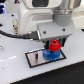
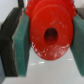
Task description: Insert the blue gear onto the right peg, followed by the red gear
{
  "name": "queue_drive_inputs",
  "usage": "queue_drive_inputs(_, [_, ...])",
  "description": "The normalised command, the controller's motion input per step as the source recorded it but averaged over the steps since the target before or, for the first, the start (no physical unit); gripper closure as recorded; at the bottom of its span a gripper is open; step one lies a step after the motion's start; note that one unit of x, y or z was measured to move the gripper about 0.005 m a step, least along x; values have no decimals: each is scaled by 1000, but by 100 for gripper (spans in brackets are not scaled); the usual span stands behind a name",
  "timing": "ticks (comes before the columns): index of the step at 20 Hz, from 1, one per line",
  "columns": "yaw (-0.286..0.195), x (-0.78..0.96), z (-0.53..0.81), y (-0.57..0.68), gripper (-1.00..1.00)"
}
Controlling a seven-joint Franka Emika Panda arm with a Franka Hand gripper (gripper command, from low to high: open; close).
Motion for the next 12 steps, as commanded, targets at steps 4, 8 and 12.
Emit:
queue_drive_inputs(4, [0,152,-71,-131,100])
queue_drive_inputs(8, [0,154,-171,-114,100])
queue_drive_inputs(12, [0,174,-172,-56,100])
